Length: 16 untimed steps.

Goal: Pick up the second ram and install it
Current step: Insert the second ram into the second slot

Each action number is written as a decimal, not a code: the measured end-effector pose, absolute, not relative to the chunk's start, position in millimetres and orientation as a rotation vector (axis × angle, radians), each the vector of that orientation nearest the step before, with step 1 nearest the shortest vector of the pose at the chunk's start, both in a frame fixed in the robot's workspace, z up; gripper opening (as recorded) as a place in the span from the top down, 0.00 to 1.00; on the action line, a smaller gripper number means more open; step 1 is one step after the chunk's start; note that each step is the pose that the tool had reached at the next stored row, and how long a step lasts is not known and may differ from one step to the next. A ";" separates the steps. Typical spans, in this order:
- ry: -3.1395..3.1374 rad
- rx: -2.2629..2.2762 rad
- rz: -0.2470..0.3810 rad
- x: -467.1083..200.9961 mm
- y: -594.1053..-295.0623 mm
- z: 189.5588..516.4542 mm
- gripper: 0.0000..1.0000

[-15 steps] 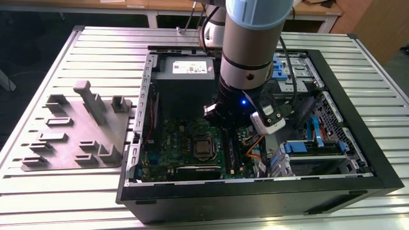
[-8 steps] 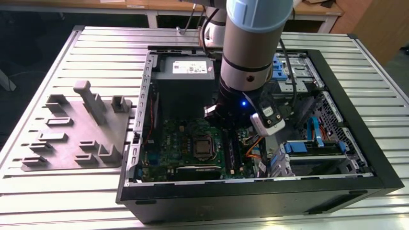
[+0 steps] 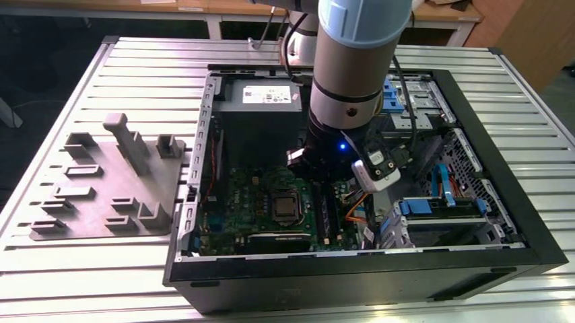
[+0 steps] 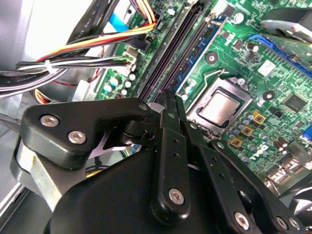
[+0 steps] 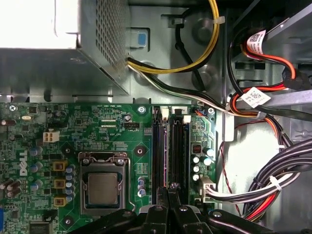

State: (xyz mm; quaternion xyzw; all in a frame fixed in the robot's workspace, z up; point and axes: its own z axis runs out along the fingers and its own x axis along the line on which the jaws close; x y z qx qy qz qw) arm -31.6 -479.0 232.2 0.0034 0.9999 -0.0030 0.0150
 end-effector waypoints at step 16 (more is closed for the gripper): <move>3.112 0.011 0.014 -31.6 -480.8 231.7 0.89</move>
